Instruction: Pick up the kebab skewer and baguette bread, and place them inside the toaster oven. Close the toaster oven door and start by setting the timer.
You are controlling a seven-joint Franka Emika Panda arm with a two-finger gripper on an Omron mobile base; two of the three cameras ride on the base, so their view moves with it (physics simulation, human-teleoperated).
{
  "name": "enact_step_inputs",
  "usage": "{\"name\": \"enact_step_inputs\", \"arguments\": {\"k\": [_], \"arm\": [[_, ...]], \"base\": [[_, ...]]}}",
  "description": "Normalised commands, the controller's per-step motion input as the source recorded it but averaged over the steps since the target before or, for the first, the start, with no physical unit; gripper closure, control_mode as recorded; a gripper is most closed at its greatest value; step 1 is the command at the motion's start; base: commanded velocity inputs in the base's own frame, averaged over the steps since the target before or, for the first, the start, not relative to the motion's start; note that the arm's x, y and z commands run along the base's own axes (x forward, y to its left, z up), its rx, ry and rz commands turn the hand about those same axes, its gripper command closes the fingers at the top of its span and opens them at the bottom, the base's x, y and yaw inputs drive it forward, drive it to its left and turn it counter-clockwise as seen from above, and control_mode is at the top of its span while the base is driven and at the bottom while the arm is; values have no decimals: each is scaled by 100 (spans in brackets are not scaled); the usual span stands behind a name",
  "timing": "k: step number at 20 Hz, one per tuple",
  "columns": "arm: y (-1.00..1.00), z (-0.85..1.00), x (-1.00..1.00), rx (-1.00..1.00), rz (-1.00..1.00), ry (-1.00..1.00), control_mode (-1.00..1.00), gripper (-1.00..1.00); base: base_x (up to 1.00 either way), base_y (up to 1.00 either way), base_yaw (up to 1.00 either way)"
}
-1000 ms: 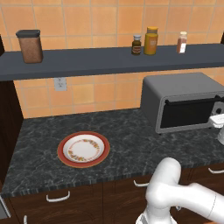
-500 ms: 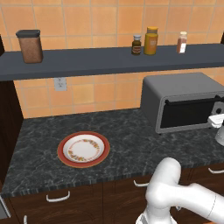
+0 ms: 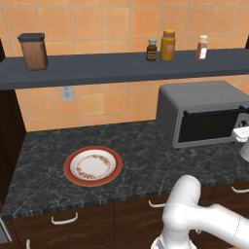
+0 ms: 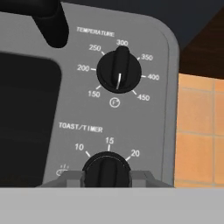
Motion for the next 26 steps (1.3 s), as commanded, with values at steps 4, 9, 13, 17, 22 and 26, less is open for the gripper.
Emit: {"name": "enact_step_inputs", "arguments": {"k": [4, 9, 13, 17, 22, 26], "arm": [[0, 0, 0, -2, 0, -9, -100, 100], [0, 5, 0, 0, 0, -3, -100, 100], [0, 13, 0, 2, 0, 0, -100, 100], [0, 17, 0, 13, 0, 1, -100, 100], [0, 24, 0, 27, -1, 5, -100, 100], [0, 25, 0, 30, 0, 7, -100, 100]], "base": [[0, 0, 0], [0, 0, 0], [0, 0, 0], [0, 0, 0], [0, 0, 0], [0, 0, 0]]}}
